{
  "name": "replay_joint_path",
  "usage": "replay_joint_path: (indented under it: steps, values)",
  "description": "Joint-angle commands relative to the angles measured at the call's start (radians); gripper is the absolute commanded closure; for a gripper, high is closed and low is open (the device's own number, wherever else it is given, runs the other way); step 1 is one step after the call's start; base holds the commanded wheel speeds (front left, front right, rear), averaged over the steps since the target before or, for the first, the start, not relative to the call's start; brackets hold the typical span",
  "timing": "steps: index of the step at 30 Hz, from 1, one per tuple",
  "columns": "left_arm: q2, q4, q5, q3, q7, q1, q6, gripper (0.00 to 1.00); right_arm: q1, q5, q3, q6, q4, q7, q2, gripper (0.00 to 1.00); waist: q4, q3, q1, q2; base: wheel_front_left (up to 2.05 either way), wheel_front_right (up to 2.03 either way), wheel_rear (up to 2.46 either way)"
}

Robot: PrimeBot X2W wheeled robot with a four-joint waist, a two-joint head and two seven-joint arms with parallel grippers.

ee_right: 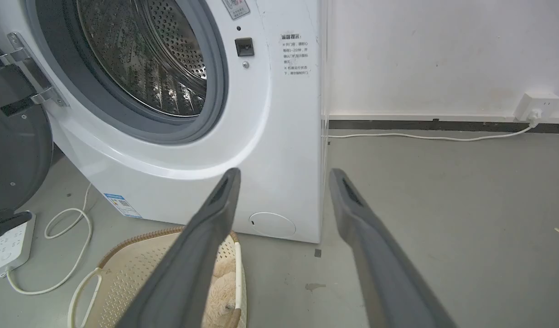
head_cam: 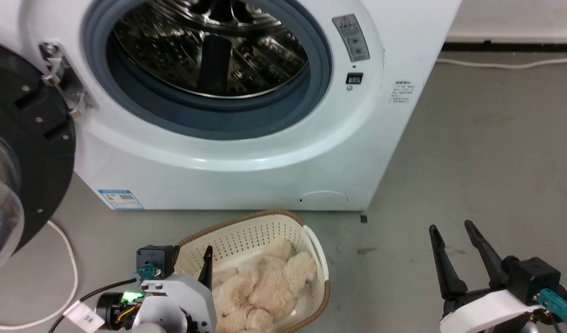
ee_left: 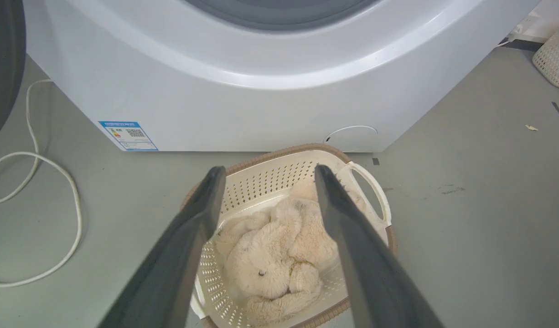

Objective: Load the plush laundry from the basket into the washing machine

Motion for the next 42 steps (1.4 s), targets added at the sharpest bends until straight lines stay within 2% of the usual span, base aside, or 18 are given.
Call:
replay_joint_path:
  steps: [1,13,27,36,42]
  values:
    - [0.007,0.017,-0.012,-0.007,0.004,-0.020,-0.007,0.00,-0.012,0.012,-0.001,0.000,-0.005,-0.009,0.000,0.00,-0.006,0.017,-0.0002,-0.0001,0.00,0.00,0.00]
    - [0.027,0.161,-0.029,-0.072,0.065,-0.126,-0.027,0.00,-0.027,0.054,-0.008,0.000,-0.030,-0.034,0.000,0.00,-0.037,0.141,-0.0002,-0.0001,0.00,0.00,0.00]
    - [0.072,0.312,-0.001,-0.179,0.130,-0.273,-0.019,0.00,-0.041,0.116,-0.009,0.000,-0.065,-0.063,0.000,0.00,-0.078,0.303,-0.0002,-0.0001,0.00,0.00,0.00]
    - [0.096,0.403,0.011,-0.240,0.150,-0.374,0.004,0.00,-0.054,0.152,0.009,0.000,-0.097,-0.082,0.000,0.00,-0.100,0.416,-0.0002,-0.0001,0.00,0.00,0.00]
    - [0.099,0.467,-0.023,-0.242,0.163,-0.438,0.032,0.00,-0.056,0.175,0.016,-0.001,-0.119,-0.094,0.000,0.00,-0.115,0.484,-0.0002,-0.0001,0.00,0.00,0.00]
